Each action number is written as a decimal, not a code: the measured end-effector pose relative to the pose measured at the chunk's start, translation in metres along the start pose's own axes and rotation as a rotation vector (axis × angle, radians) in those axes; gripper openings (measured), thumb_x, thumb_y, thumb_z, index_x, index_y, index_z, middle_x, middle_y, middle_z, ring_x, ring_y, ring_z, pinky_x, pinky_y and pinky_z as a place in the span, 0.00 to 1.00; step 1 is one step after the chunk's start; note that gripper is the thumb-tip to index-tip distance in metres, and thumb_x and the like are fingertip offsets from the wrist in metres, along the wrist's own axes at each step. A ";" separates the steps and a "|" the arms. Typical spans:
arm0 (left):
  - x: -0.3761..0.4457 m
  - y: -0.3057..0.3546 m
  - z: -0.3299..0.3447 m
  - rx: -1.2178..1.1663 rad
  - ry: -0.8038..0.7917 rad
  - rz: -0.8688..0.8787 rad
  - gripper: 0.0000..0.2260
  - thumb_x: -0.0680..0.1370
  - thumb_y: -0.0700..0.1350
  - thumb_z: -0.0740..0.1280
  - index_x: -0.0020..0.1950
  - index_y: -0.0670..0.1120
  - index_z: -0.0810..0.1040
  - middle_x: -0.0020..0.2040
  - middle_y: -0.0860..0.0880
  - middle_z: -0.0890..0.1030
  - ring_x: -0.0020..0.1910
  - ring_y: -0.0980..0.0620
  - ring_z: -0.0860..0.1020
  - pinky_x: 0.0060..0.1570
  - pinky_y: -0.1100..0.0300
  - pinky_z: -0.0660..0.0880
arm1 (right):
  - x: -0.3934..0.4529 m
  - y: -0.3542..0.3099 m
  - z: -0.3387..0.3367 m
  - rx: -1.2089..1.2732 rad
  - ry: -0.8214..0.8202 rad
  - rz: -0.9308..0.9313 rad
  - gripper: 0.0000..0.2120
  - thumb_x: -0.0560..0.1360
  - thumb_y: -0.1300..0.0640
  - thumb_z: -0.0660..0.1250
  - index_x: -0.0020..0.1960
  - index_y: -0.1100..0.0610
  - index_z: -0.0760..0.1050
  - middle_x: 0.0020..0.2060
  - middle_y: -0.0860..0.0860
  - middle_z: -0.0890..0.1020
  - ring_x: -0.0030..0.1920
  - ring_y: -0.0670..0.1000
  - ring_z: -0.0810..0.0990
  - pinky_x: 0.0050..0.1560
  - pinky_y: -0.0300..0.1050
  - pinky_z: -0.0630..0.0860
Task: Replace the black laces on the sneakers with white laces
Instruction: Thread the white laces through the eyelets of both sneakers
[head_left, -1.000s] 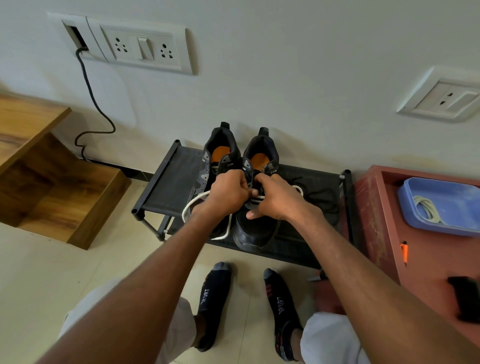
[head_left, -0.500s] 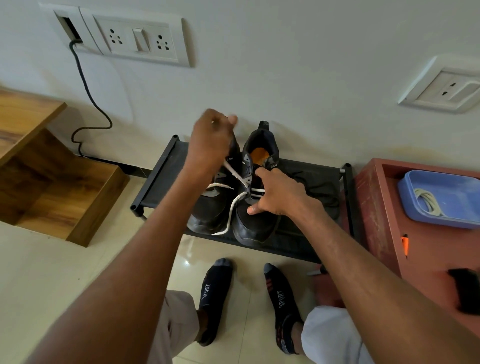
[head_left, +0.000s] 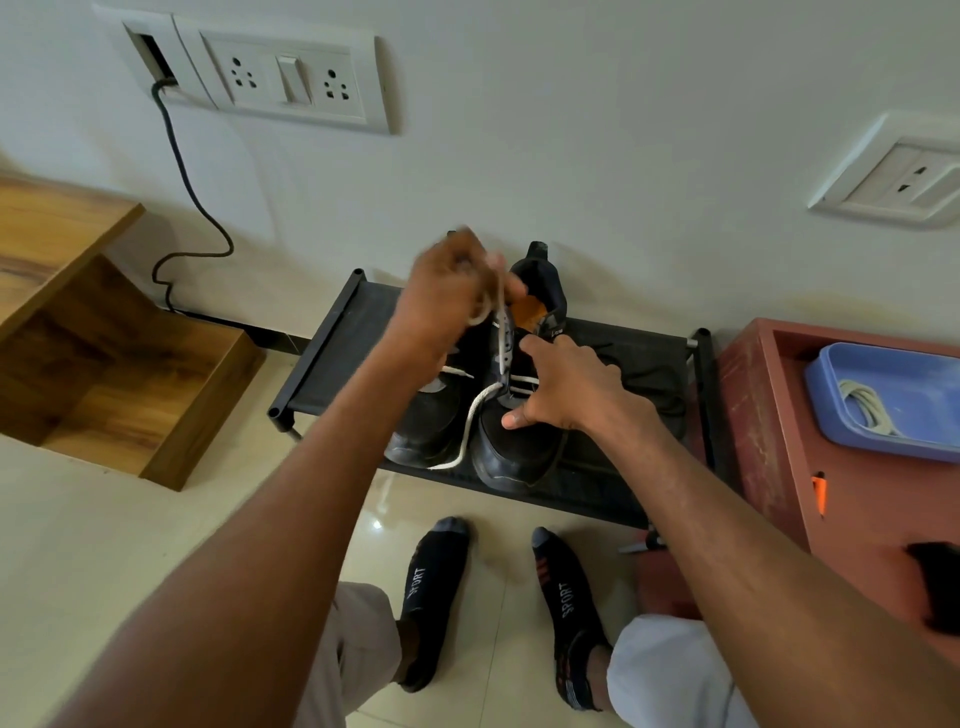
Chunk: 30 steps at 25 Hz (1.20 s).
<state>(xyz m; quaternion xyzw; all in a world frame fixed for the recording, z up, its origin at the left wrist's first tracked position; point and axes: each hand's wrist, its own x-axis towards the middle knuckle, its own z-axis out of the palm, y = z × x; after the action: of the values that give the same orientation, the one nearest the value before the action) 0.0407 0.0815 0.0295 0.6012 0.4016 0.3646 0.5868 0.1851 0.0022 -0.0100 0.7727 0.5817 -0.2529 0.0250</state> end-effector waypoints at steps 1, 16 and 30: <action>0.002 0.004 -0.002 -0.249 0.037 -0.014 0.10 0.86 0.43 0.63 0.45 0.45 0.72 0.39 0.44 0.82 0.38 0.44 0.82 0.43 0.49 0.81 | 0.000 0.001 0.000 -0.005 -0.001 -0.009 0.48 0.67 0.38 0.81 0.80 0.44 0.60 0.76 0.56 0.68 0.74 0.64 0.68 0.71 0.71 0.66; 0.006 0.001 -0.005 -0.013 0.075 -0.061 0.08 0.85 0.38 0.61 0.47 0.43 0.72 0.43 0.43 0.86 0.41 0.47 0.85 0.33 0.60 0.74 | 0.003 0.001 0.001 -0.007 0.016 -0.008 0.49 0.63 0.37 0.83 0.78 0.45 0.63 0.71 0.54 0.72 0.69 0.63 0.74 0.65 0.66 0.76; 0.005 -0.035 -0.003 0.813 -0.172 -0.144 0.08 0.79 0.43 0.74 0.44 0.39 0.81 0.38 0.49 0.85 0.44 0.52 0.84 0.50 0.51 0.82 | 0.001 -0.007 0.001 0.006 0.025 0.010 0.40 0.64 0.42 0.84 0.69 0.47 0.68 0.65 0.52 0.77 0.62 0.59 0.79 0.58 0.61 0.80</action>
<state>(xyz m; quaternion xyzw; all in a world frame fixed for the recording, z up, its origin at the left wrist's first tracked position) 0.0378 0.0869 -0.0051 0.7824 0.5032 0.0831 0.3573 0.1787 0.0049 -0.0094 0.7787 0.5774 -0.2448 0.0168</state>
